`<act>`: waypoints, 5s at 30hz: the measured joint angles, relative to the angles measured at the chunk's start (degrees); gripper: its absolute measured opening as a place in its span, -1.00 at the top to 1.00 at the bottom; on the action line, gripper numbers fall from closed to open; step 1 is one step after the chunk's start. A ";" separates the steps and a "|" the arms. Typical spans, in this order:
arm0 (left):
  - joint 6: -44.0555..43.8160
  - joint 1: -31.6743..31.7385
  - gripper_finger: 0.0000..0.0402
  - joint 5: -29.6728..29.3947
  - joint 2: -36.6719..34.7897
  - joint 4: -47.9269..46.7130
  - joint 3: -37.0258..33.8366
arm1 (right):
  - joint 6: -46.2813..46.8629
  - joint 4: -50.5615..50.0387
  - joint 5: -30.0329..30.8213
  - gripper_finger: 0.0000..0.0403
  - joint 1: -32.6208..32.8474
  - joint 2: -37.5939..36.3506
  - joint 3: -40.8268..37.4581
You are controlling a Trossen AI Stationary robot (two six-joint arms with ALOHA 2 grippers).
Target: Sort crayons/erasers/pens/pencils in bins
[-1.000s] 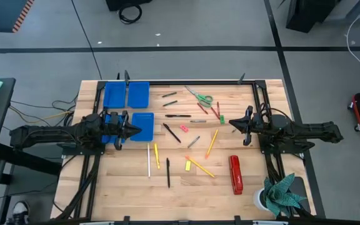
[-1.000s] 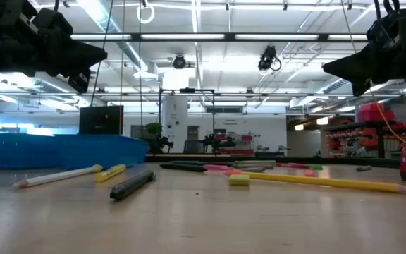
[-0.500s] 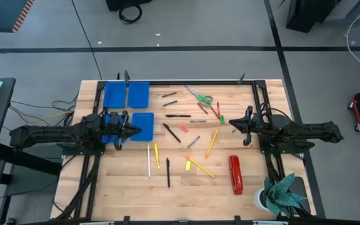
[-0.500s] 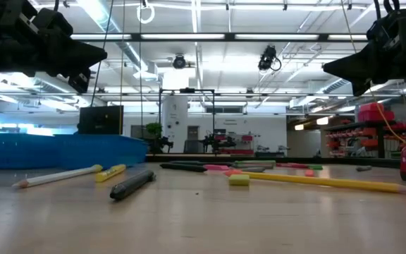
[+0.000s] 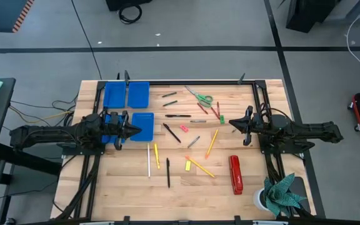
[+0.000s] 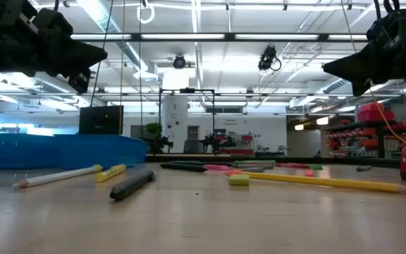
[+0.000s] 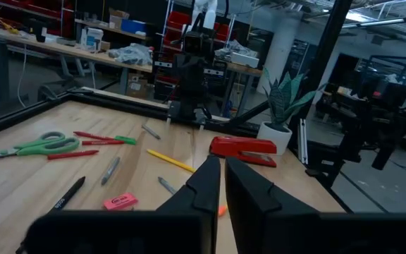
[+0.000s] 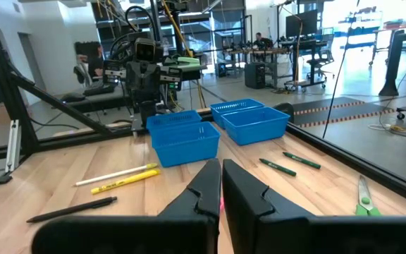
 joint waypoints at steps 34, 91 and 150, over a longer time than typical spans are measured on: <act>-0.01 -0.01 0.83 -0.01 -0.01 0.00 0.02 | 0.00 0.01 0.01 0.88 0.01 -0.01 0.01; 25.40 -3.15 0.80 -8.10 24.81 -30.52 33.23 | 7.91 0.49 2.07 0.88 0.05 1.39 -0.02; 66.71 -0.27 0.39 -13.55 95.63 -70.91 81.73 | 5.35 -0.23 -1.58 0.88 0.07 10.97 0.07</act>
